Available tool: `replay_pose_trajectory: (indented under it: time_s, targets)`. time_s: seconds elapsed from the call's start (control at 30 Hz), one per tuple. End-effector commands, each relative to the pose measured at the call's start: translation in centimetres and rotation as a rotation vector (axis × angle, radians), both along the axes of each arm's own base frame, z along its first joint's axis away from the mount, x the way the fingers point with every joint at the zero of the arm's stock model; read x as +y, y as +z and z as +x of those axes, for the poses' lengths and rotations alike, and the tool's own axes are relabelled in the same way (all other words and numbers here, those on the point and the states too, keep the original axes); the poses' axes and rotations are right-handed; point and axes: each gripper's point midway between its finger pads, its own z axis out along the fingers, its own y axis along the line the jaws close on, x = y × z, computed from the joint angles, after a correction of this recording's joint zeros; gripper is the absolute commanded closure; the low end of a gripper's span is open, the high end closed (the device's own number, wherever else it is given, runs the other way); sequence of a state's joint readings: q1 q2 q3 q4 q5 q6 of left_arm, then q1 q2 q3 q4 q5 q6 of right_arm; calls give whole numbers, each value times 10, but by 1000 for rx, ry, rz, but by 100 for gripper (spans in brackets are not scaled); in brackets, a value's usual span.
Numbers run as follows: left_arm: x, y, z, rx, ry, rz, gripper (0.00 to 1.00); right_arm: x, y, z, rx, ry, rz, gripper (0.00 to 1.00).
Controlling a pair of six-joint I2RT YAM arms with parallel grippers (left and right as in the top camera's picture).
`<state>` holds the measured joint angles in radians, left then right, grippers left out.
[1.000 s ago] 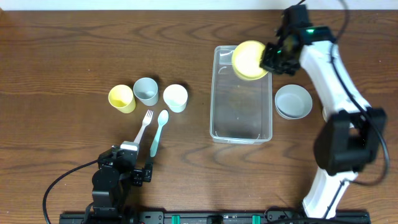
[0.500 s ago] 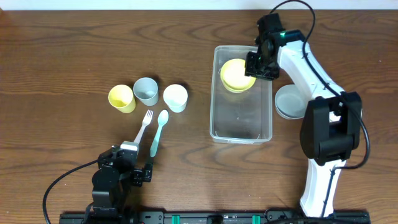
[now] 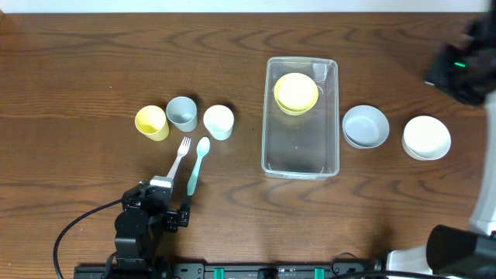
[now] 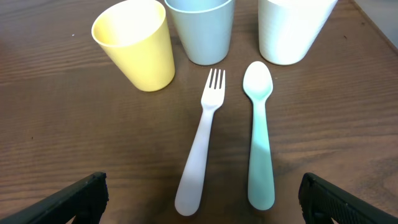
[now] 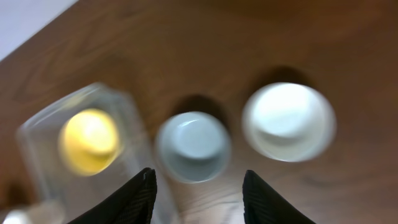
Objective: Pack container
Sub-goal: 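Carry the yellow bowl into the clear container and release it, then grasp the white bowl at the right edge with the right gripper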
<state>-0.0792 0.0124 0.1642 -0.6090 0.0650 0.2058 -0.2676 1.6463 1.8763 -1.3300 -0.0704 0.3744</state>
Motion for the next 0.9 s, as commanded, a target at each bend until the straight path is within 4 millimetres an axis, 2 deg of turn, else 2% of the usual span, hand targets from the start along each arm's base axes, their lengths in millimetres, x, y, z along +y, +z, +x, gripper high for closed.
replay_pose_trajectory:
  time_s: [0.0, 0.07, 0.2, 0.3, 0.37, 0.47, 0.67, 0.73, 0.8, 0.83, 0.87]
  targets:
    - [0, -3, 0, 3, 4, -8, 2, -37, -59, -20, 166, -127, 49, 55]
    - [0, -3, 0, 3, 4, -8, 2, -52, -91, -35, 226, -200, 83, 55]
    - [0, -3, 0, 3, 4, -8, 2, -64, -153, -54, 289, -273, 115, 50]
    - [0, -3, 0, 3, 4, -8, 2, -69, -189, -64, 293, -314, 127, 48]
    - [0, -3, 0, 3, 4, -8, 2, -70, -205, -68, 291, -325, 128, 46]
    - [0, -3, 0, 3, 4, -8, 2, -72, -220, -71, 279, -361, 134, 47]
    - [0, -3, 0, 3, 4, -8, 2, -74, -238, -78, 278, -416, 118, 47]
    - [0, -3, 0, 3, 4, -8, 2, -76, -244, -83, 285, -436, 99, 49]
    - [0, -3, 0, 3, 4, -8, 2, -77, -250, -87, 288, -446, 86, 58]
    - [0, -3, 0, 3, 4, -8, 2, -77, -252, -87, 287, -446, 87, 66]
    - [0, -3, 0, 3, 4, -8, 2, -77, -252, -87, 287, -446, 87, 79]
